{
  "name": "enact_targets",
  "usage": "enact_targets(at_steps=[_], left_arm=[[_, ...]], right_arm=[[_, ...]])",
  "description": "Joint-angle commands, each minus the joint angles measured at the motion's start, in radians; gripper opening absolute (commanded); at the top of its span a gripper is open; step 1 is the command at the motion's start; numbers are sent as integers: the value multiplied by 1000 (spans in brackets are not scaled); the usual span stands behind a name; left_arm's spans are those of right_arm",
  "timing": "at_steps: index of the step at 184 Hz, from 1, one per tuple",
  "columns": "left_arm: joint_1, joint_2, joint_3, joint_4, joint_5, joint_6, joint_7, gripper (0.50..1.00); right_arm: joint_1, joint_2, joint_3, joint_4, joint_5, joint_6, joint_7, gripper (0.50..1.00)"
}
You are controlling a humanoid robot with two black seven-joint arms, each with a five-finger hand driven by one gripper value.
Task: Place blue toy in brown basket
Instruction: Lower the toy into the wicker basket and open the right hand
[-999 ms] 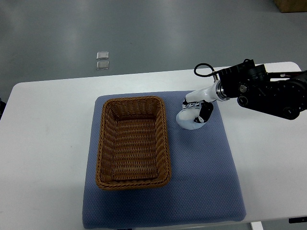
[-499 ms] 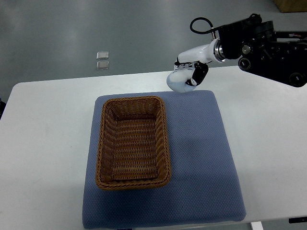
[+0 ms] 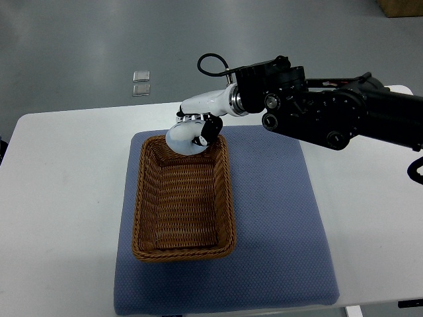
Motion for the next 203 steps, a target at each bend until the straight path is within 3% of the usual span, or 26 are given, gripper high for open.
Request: enact_targets(at_steps=[1, 45, 73, 88, 103, 109, 203], left_arm=[[0, 0, 0, 0, 1, 0, 0, 1000], [0, 0, 0, 0, 0, 0, 0, 1000], [0, 0, 0, 0, 0, 0, 0, 1000], [0, 0, 0, 0, 1, 0, 0, 1000], [0, 0, 0, 0, 1, 0, 0, 1000], [0, 0, 0, 0, 1, 0, 0, 1000], [0, 0, 0, 0, 0, 0, 0, 1000]], right_arm=[[-23, 14, 0, 1, 1, -5, 1, 582], [-56, 52, 0, 3, 0, -7, 1, 615], [-71, 64, 0, 6, 0, -28, 1, 799], [-71, 66, 0, 10, 1, -31, 3, 856], [-71, 64, 0, 13, 1, -31, 3, 868], [-71, 64, 0, 13, 3, -28, 3, 899], [-59, 18, 75, 21, 12, -16, 4, 905]])
